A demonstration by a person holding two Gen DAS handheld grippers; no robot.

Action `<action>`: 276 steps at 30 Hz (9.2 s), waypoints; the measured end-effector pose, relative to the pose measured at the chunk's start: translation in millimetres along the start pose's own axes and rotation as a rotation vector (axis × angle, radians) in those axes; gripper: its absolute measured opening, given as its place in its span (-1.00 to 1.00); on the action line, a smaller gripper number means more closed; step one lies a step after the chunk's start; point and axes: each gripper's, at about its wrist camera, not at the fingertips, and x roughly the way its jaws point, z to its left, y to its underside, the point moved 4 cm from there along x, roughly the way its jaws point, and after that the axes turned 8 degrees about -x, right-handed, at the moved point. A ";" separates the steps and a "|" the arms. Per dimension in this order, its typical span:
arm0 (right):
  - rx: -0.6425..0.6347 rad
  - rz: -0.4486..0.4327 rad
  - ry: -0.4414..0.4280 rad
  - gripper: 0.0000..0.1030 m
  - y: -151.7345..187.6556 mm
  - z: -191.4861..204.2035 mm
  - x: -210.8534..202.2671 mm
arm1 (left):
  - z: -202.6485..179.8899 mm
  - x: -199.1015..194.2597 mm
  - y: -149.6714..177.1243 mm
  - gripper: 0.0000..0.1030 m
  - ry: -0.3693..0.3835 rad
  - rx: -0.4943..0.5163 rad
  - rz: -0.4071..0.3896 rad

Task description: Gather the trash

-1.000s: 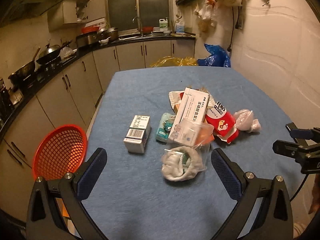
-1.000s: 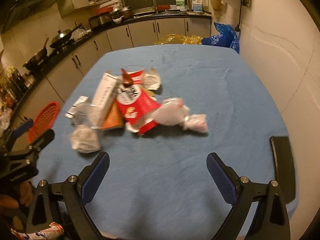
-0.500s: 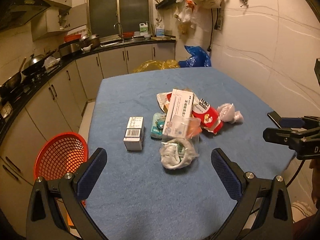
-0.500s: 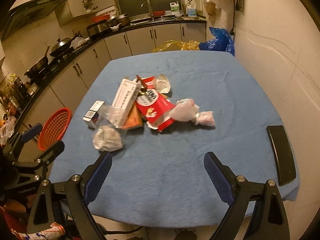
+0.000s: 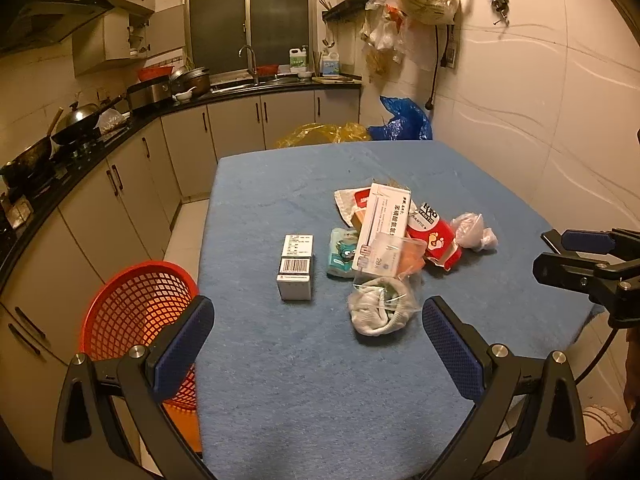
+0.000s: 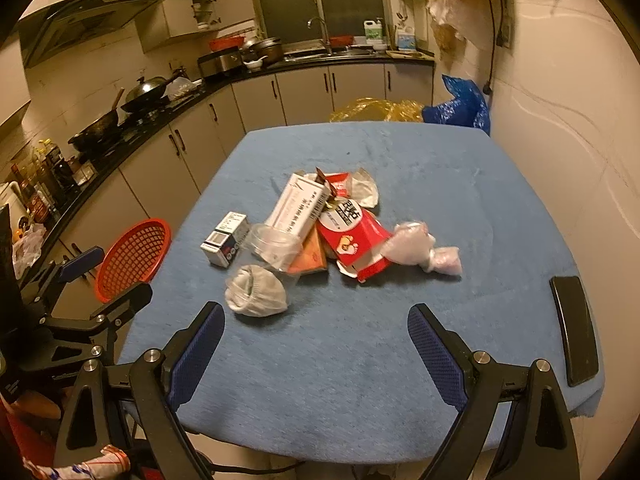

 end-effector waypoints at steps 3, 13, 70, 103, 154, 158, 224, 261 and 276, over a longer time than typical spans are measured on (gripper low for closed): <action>-0.003 -0.002 -0.008 0.85 -0.4 3.1 0.7 | 1.0 -1.1 0.2 1.00 -0.002 0.003 -0.005; -0.007 0.010 -0.028 0.85 0.4 9.6 5.8 | 6.0 1.6 2.8 1.00 -0.009 -0.007 0.007; 0.211 0.105 -0.202 0.14 -54.7 -19.5 110.9 | 9.3 58.6 3.6 1.00 0.037 -0.039 0.166; 0.102 0.081 -0.155 0.15 -42.2 -47.0 68.3 | -40.5 116.8 7.5 -0.18 0.027 -0.007 0.198; -0.082 0.027 -0.370 0.15 -98.9 99.6 100.1 | 116.1 2.8 -37.0 -0.18 -0.204 -0.263 0.006; -0.114 0.036 -0.421 0.15 -109.5 131.1 111.8 | 143.4 -6.4 -34.7 -0.18 -0.261 -0.297 -0.002; -0.264 0.127 -0.551 0.39 -128.7 218.7 166.6 | 200.6 -14.6 3.8 0.32 -0.331 -0.428 -0.018; -0.243 0.142 -0.628 0.39 -65.7 75.8 110.5 | 36.0 -54.3 -4.5 0.39 -0.416 -0.330 0.062; 0.061 0.102 -0.355 0.39 -47.9 -94.9 92.5 | 30.5 62.1 -29.0 0.48 -0.198 -0.301 0.220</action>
